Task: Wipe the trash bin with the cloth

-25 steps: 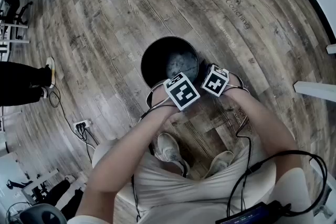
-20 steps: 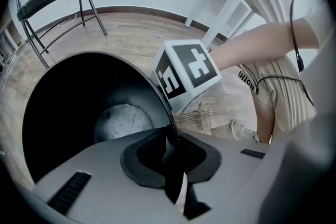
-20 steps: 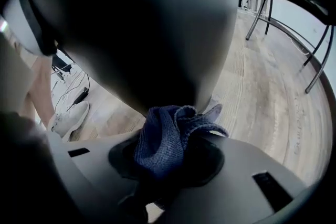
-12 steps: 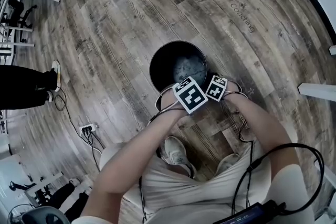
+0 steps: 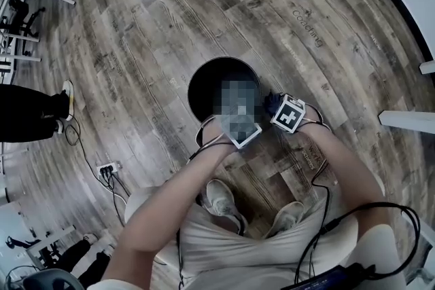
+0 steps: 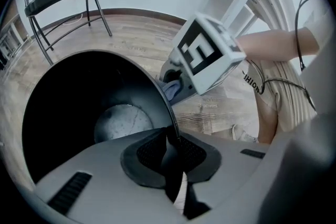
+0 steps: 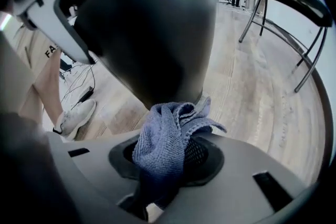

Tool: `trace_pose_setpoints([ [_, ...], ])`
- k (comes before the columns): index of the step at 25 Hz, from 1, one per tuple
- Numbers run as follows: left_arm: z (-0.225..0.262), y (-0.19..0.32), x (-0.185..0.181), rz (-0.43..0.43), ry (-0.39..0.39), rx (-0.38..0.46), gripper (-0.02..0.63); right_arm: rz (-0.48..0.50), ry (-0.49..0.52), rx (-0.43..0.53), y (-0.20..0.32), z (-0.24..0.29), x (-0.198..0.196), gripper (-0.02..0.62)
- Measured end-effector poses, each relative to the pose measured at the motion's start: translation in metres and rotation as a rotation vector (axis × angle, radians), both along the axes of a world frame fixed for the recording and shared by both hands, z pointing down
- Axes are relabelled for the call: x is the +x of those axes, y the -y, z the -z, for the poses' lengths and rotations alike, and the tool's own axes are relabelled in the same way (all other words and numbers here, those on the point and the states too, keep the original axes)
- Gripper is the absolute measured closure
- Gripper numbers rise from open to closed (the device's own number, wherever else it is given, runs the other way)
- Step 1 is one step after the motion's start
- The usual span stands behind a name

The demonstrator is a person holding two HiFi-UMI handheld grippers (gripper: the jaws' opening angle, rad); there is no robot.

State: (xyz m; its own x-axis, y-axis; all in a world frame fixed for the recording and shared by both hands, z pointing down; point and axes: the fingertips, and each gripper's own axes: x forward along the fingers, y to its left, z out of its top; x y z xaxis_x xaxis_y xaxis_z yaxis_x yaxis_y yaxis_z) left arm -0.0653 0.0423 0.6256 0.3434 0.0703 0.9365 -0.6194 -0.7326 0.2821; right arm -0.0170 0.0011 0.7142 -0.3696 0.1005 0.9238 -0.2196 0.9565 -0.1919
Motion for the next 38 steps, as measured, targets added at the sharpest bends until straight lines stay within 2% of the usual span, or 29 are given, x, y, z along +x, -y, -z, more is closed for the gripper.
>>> trace_pose_setpoints([
  [3, 0.0, 0.002, 0.005, 0.028, 0.0, -0.003, 0.566, 0.078, -0.03, 0.095, 0.002, 0.042, 0.018, 0.479],
  [5, -0.001, 0.004, 0.009, 0.058, -0.008, -0.004, 0.566, 0.079, -0.015, 0.131, 0.003, 0.069, 0.02, 0.479],
  [11, 0.003, 0.017, 0.022, 0.223, -0.031, -0.009, 0.565, 0.027, 0.121, 0.112, -0.006, 0.117, 0.003, 0.479],
  [16, 0.003, 0.021, 0.029, 0.258, -0.043, -0.003, 0.563, 0.042, 0.18, 0.145, -0.012, 0.119, -0.011, 0.479],
  [20, 0.003, 0.021, 0.031, 0.253, -0.061, 0.0, 0.563, 0.09, 0.167, 0.169, -0.012, 0.104, -0.017, 0.479],
  [24, 0.003, 0.023, 0.029, 0.254, -0.083, 0.002, 0.563, 0.113, 0.18, 0.148, -0.007, 0.082, -0.02, 0.48],
  [31, 0.003, 0.024, 0.031, 0.241, -0.098, -0.004, 0.554, 0.093, 0.168, 0.044, -0.002, 0.027, -0.02, 0.48],
  [38, 0.002, 0.026, 0.029, 0.25, -0.119, -0.024, 0.543, 0.038, 0.063, -0.029, -0.01, -0.052, -0.023, 0.479],
])
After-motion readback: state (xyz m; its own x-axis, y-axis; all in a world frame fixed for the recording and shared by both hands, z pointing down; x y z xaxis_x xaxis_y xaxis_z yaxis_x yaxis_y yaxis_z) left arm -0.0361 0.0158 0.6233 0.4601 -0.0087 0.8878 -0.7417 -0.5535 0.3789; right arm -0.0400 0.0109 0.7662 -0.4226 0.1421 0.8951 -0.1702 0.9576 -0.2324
